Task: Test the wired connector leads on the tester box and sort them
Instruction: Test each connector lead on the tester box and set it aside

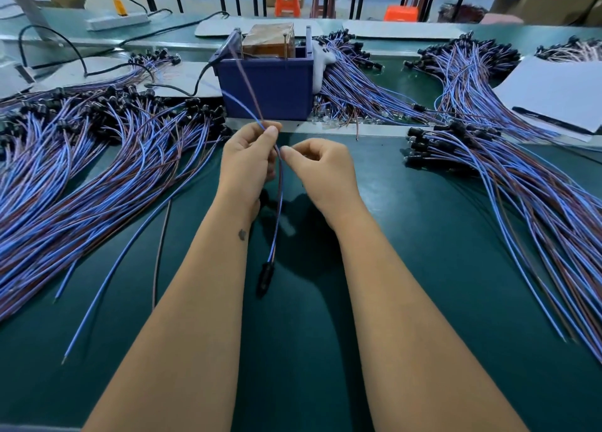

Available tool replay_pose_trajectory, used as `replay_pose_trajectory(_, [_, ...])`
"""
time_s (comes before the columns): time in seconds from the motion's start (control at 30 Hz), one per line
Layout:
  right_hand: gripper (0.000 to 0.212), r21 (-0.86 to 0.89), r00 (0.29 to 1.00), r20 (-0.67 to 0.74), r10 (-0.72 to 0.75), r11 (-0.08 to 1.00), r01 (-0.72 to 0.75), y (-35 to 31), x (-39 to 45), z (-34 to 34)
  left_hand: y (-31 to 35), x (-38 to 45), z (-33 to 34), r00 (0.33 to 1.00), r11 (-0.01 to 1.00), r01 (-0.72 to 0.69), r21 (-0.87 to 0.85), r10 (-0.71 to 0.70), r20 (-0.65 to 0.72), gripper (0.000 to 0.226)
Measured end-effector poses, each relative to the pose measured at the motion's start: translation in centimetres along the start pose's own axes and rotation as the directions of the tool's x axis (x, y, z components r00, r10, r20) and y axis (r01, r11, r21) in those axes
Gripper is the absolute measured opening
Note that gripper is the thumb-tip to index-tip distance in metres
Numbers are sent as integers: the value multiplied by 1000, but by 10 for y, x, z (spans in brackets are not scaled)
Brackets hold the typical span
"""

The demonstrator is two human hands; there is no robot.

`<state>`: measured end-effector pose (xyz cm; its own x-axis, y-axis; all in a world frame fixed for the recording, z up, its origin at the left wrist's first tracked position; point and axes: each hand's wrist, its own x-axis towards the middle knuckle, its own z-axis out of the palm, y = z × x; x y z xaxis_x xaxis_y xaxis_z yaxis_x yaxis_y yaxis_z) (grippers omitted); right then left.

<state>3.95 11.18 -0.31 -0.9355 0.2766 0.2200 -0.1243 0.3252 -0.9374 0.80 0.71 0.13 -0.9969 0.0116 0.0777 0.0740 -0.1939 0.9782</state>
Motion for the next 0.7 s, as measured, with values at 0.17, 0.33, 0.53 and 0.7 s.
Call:
replay_pose_trajectory(0.17, [5,-134,975,208,80,990,-53,1,0,-8,6,1,-7,999,976,-34,-216,28,-30,19])
replay_pose_trajectory(0.33, [19,-67,986,83,143,988,-138,5,-2,-8,14,-3,-9,991,888,47,-457,16,133,24])
replay_pose_trajectory(0.53, [23,209,954,-293,68,978,-5,-4,-1,-17,10,-5,-1,934,971,212,-110,-169,315,51])
replay_pose_trajectory(0.7, [25,512,899,-408,156,855,84,-4,4,-30,-12,-17,23,932,757,-221,615,-21,362,36])
